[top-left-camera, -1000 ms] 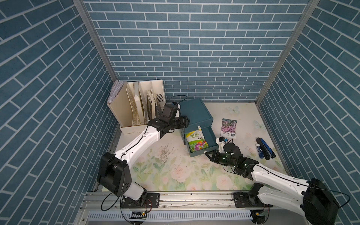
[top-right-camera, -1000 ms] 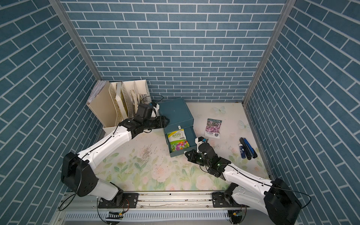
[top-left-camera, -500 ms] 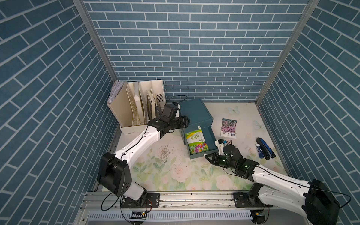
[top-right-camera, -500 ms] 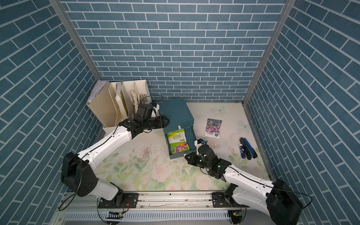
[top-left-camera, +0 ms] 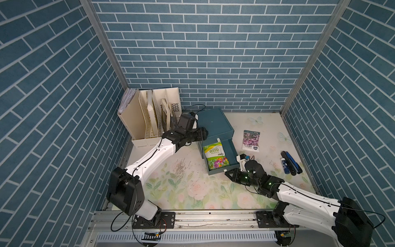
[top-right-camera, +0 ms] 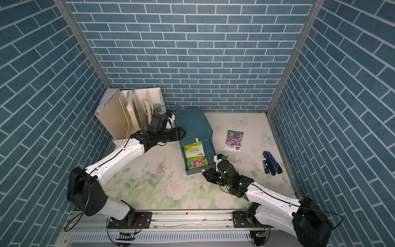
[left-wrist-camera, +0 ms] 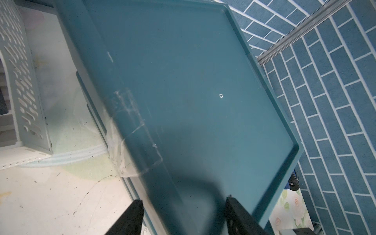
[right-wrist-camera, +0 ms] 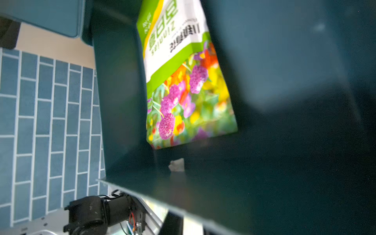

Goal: Take the seed bags out of the drawer
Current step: Open the drawer in the storage box.

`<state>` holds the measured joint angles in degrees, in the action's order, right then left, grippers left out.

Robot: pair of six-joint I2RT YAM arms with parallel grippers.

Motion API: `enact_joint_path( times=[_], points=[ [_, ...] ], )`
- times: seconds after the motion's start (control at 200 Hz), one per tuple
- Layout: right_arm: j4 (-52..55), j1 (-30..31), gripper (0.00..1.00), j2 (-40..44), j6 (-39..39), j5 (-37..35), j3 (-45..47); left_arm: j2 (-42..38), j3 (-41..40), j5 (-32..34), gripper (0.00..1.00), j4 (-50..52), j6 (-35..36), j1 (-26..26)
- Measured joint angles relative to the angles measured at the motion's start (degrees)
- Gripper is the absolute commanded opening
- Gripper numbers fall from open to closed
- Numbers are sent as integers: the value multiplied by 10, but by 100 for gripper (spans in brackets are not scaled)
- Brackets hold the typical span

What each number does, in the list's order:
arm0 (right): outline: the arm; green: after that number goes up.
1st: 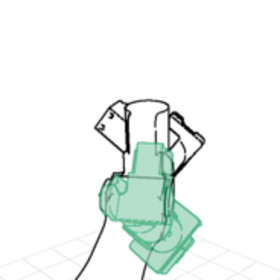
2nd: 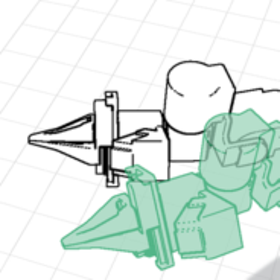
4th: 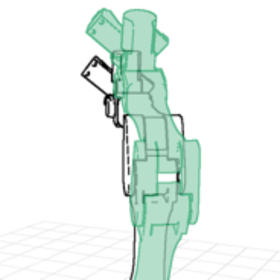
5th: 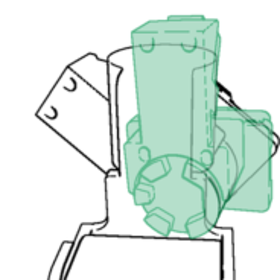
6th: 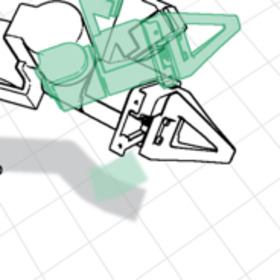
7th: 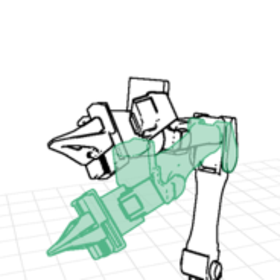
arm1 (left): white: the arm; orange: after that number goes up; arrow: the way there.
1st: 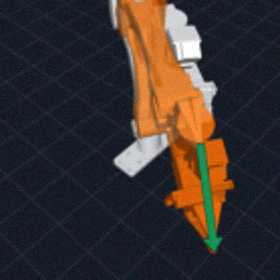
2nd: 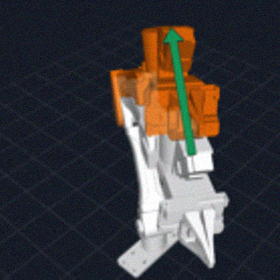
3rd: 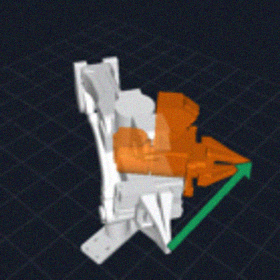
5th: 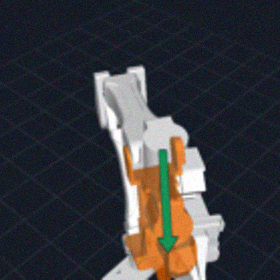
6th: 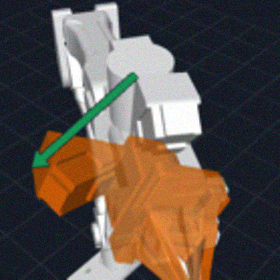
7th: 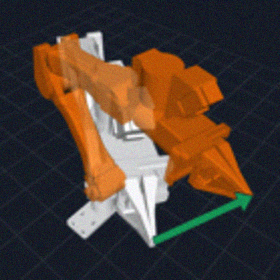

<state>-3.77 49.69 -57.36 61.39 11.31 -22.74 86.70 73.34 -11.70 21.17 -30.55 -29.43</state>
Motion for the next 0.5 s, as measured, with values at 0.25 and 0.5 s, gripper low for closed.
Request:
enact_joint_path(
  times=[0.25,0.5],
  points=[
    [87,2,53,13,-19,-3,-51,0,0,0,67,0,2,0],
    [176,0,61,24,-73,-10,-166,0,0,0,68,0,4,0]
  ],
)
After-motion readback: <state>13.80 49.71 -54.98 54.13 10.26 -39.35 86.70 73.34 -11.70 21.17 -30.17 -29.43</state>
